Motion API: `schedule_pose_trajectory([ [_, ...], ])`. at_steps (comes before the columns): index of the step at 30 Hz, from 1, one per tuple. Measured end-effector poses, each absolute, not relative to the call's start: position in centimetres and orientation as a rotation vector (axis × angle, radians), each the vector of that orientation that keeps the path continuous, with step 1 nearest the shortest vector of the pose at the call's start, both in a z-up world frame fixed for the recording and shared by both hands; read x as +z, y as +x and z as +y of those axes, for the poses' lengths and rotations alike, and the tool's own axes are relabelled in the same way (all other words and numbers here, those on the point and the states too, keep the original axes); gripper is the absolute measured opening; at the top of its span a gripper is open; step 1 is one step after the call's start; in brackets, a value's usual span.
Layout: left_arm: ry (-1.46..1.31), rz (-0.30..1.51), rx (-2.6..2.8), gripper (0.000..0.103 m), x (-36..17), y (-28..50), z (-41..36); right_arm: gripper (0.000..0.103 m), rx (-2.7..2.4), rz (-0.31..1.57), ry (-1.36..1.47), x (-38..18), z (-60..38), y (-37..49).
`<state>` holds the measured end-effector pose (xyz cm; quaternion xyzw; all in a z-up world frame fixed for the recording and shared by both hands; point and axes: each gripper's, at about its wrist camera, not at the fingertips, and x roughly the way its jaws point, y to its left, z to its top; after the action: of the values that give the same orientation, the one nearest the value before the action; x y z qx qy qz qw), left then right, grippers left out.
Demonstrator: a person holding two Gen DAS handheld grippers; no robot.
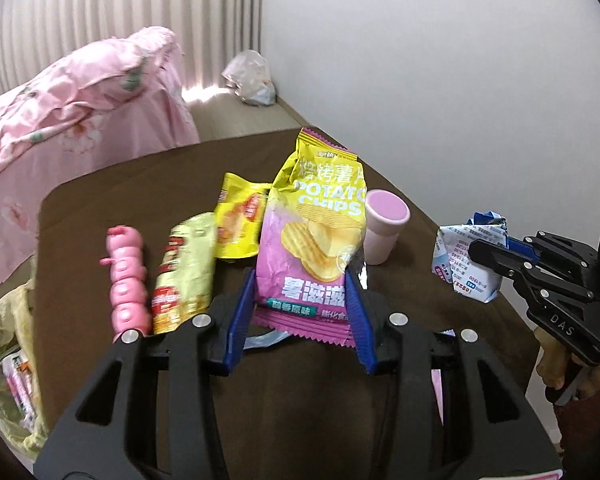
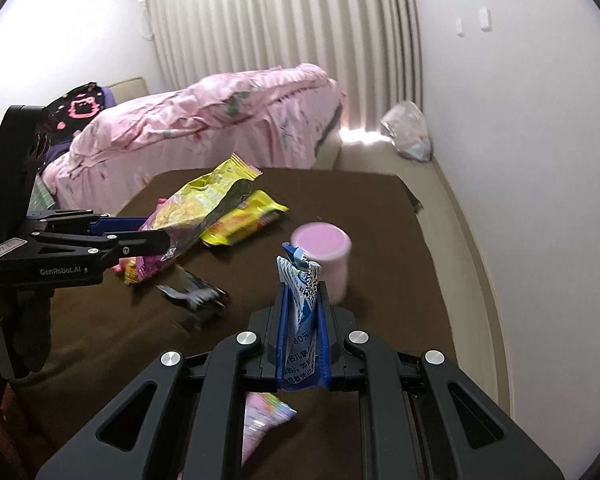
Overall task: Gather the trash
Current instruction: 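Carry the chips bag and blue packet with both grippers over the yellow bag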
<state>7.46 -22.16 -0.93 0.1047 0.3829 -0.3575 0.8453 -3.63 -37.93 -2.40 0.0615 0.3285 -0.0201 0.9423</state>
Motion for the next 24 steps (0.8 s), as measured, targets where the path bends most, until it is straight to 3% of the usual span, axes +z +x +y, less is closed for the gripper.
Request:
schedule_pose_trajectory([
  [11,0.075,0.759,-0.593,0.041,1.1,7.9,-11.0,0.013,0.1,0.643,0.024,1.2,-30.3,0.0],
  [24,-0.208,0.796,-0.14,0.041,-3.5,11.2,8.5,0.013,0.379,0.627,-0.098,3.3,-18.2,7.8],
])
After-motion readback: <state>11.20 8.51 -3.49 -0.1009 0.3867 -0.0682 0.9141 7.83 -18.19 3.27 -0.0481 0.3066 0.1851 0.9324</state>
